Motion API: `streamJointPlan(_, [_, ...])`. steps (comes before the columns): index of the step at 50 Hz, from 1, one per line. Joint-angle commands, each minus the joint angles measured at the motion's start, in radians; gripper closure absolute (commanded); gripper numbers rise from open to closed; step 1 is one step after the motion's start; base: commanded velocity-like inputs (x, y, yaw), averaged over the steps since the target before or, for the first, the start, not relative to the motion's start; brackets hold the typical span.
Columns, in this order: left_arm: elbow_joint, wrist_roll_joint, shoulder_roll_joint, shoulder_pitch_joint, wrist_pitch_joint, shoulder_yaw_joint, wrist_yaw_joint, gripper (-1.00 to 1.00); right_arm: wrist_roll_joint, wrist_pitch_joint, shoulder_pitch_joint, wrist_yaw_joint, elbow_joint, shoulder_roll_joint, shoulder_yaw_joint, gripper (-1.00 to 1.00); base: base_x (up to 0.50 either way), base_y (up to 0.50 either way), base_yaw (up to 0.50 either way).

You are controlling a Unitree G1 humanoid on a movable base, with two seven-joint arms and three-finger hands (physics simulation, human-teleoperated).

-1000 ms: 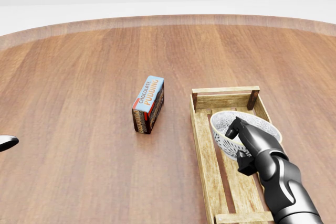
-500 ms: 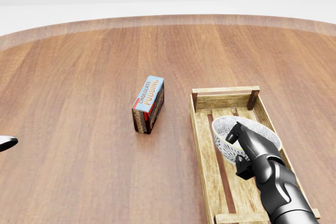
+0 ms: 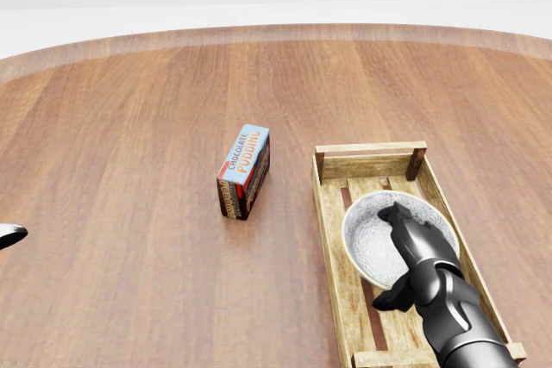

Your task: Pick up the bowl on the left and put it in the tray.

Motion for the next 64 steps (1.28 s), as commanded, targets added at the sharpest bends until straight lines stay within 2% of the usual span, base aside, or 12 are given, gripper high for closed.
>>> streamJointPlan(1, [0.003, -0.001, 0.0, -0.001, 0.0, 0.0, -0.001, -1.0, -0.026, 0.0, 0.003, -0.016, 0.034, 0.001, -0.001, -1.0, 0.0, 0.0, 0.0])
streamJointPlan(16, [0.002, -0.001, 0.001, -0.005, 0.0, -0.005, 0.004, -1.0, -0.085, 0.0, 0.042, 0.119, -0.173, 0.016, 0.008, -1.0, 0.0, 0.0, 0.0])
streamJointPlan(23, [0.0, 0.002, 0.0, -0.005, 0.0, -0.009, 0.005, -1.0, -0.212, 0.0, 0.093, 0.323, -0.476, 0.03, 0.03, -1.0, 0.0, 0.0, 0.0])
streamJointPlan(28, [-0.006, 0.001, -0.001, -0.003, 0.0, -0.007, 0.003, -1.0, -0.376, 0.0, 0.135, 0.545, -0.734, 0.068, 0.064, -1.0, 0.0, 0.0, 0.0])
streamJointPlan(33, [-0.009, 0.003, -0.004, 0.0, 0.0, -0.01, 0.003, -1.0, -0.573, 0.0, 0.167, 0.697, -0.908, 0.126, 0.088, -1.0, 0.0, 0.0, 0.0])
streamJointPlan(49, [-0.029, -0.009, -0.002, 0.002, 0.0, 0.0, 0.006, -1.0, -1.002, 0.0, 0.173, 0.697, -1.292, 0.362, 0.124, -1.0, 0.0, 0.0, 0.0])
streamJointPlan(54, [-0.031, -0.007, -0.004, 0.005, 0.0, 0.0, 0.002, -1.0, -1.075, 0.0, 0.156, 0.697, -1.371, 0.403, 0.119, -1.0, 0.0, 0.0, 0.0])
streamJointPlan(64, [-0.046, -0.016, -0.002, 0.006, 0.0, 0.008, 0.004, -1.0, -1.201, 0.0, 0.15, 0.697, -1.553, 0.487, 0.172, -1.0, 0.0, 0.0, 0.0])
